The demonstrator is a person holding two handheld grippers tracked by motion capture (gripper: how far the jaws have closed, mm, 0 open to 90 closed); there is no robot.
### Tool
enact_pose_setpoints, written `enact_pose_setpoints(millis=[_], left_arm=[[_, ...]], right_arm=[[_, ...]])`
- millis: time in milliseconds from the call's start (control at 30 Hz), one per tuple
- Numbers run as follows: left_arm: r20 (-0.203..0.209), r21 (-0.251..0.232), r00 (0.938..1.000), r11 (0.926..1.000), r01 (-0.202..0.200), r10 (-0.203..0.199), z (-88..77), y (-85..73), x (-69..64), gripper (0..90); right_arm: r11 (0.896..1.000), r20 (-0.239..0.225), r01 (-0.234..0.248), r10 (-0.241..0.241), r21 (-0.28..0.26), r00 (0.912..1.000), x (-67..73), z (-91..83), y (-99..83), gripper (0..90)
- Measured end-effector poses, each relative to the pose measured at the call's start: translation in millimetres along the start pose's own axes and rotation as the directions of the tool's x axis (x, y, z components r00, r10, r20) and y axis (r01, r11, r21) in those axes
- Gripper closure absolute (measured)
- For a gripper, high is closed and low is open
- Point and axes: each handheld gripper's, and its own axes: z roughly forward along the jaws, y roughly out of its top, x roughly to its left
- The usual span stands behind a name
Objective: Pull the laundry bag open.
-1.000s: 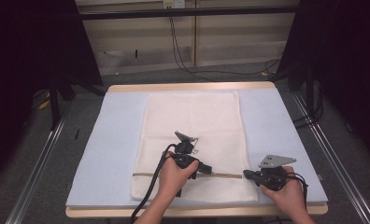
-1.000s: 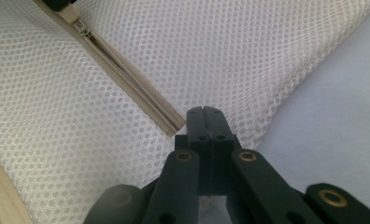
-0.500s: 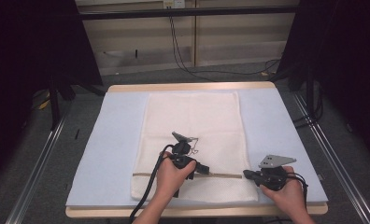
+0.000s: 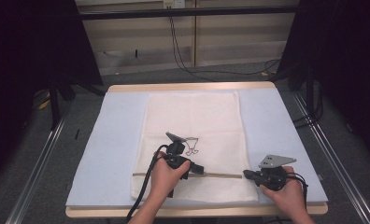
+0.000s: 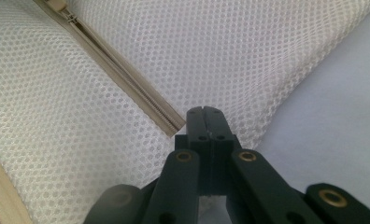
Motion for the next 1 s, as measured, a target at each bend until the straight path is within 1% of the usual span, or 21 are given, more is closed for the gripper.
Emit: enact_pose_setpoints(millis=[33,100,167,200,300,333,367,400,433,567,633,667,700,733,767,800,833,867,900,933,1000], left_arm=[[0.006,0.001,1.0000,1.0000,0.000,0.000,-0.7,-0.2,0.8,87.6],[0.001,-0.003,1.0000,1.0000,0.002,-0.002,-0.9,-0.6,0.5,87.6],[-0.008,0.005,1.0000,1.0000,-0.006,0.006,-2.2,-0.9,2.2,87.6],[0.003,0.000,1.0000,1.0000,0.009,-0.009,-3.0,-1.8,2.1,87.6],[-0.004,-0.017,0.9998,0.9997,0.017,-0.017,-4.2,-3.0,2.2,87.6],[-0.020,-0.013,0.9998,0.9999,-0.001,0.001,-6.2,-3.1,3.6,87.6],[-0.020,-0.013,0.9998,0.9999,-0.001,0.001,-6.2,-3.1,3.6,87.6],[0.006,-0.004,0.9999,1.0000,0.008,-0.008,-7.2,-3.7,4.0,87.6],[0.011,-0.005,0.9999,0.9999,0.009,-0.009,-7.0,-3.9,4.0,87.6],[0.003,-0.005,1.0000,1.0000,0.006,-0.006,-6.8,-4.0,4.3,87.6],[-0.001,-0.016,0.9999,0.9998,0.012,-0.012,-6.3,-4.5,4.1,87.6],[-0.018,-0.008,0.9998,0.9999,0.008,-0.008,-7.0,-4.6,4.3,87.6],[-0.017,-0.010,0.9998,0.9999,0.012,-0.012,-8.1,-4.7,5.3,87.6],[0.000,-0.016,0.9996,0.9995,0.027,-0.027,-8.8,-4.8,5.7,87.6],[-0.017,-0.017,0.9998,0.9998,0.013,-0.014,-10.2,-5.0,6.9,87.6],[-0.006,-0.018,0.9996,0.9994,0.029,-0.029,-10.7,-5.5,6.6,87.6],[-0.011,-0.018,0.9997,0.9996,0.019,-0.019,-12.5,-6.0,8.3,87.6],[-0.007,-0.022,0.9996,0.9994,0.027,-0.027,-13.3,-6.2,8.3,87.6],[-0.012,-0.017,0.9998,0.9997,0.016,-0.016,-15.5,-6.5,9.2,87.6],[-0.011,-0.021,0.9996,0.9995,0.025,-0.025,-16.6,-6.8,9.2,87.6],[-0.014,-0.021,0.9996,0.9995,0.024,-0.024,-19.2,-7.2,10.2,87.6]], right_arm=[[1.000,-0.001,0.000,0.000,-0.001,1.0000,0.1,0.1,0.0,90.0],[1.000,0.000,0.001,-0.001,-0.001,1.0000,0.2,0.1,0.0,90.0],[1.000,0.000,0.000,0.000,-0.001,1.0000,0.2,0.1,0.0,90.0],[1.000,0.001,0.001,-0.001,-0.001,1.0000,0.2,0.1,-0.1,90.0],[1.000,-0.001,0.001,-0.001,-0.001,1.0000,0.0,0.1,-0.1,90.0],[1.000,-0.002,0.000,0.000,-0.002,1.0000,-0.2,0.0,-0.2,90.0],[1.000,-0.002,0.000,0.000,-0.002,1.0000,-0.2,0.0,-0.2,90.0],[1.000,-0.002,-0.002,0.002,-0.003,1.0000,-0.1,0.1,-0.2,90.0],[1.000,-0.003,-0.002,0.002,-0.003,1.0000,-0.1,0.1,-0.2,90.0],[1.000,0.000,0.000,0.000,-0.001,1.0000,0.0,0.1,-0.1,90.0],[1.000,0.000,-0.001,0.001,-0.002,1.0000,0.1,0.1,-0.1,90.0],[1.000,0.001,0.000,0.000,-0.001,1.0000,0.0,0.1,-0.1,90.0],[1.000,0.000,-0.002,0.002,-0.001,1.0000,0.2,0.1,-0.1,90.0],[1.000,0.000,-0.002,0.002,-0.002,1.0000,0.1,0.1,-0.1,90.0],[1.000,-0.001,-0.002,0.002,-0.002,1.0000,0.1,0.1,-0.1,90.0],[1.000,-0.001,-0.002,0.002,-0.002,1.0000,0.0,0.1,-0.1,90.0],[1.000,-0.002,-0.002,0.002,-0.002,1.0000,0.0,0.1,-0.2,90.0],[1.000,-0.001,-0.003,0.003,-0.003,1.0000,0.0,0.1,-0.2,90.0],[1.000,-0.002,-0.002,0.002,-0.002,1.0000,0.0,0.1,-0.1,90.0],[1.000,0.000,0.000,0.000,-0.003,1.0000,0.2,0.1,-0.1,90.0],[1.000,0.001,0.000,0.000,-0.002,1.0000,0.1,0.1,-0.1,90.0]])
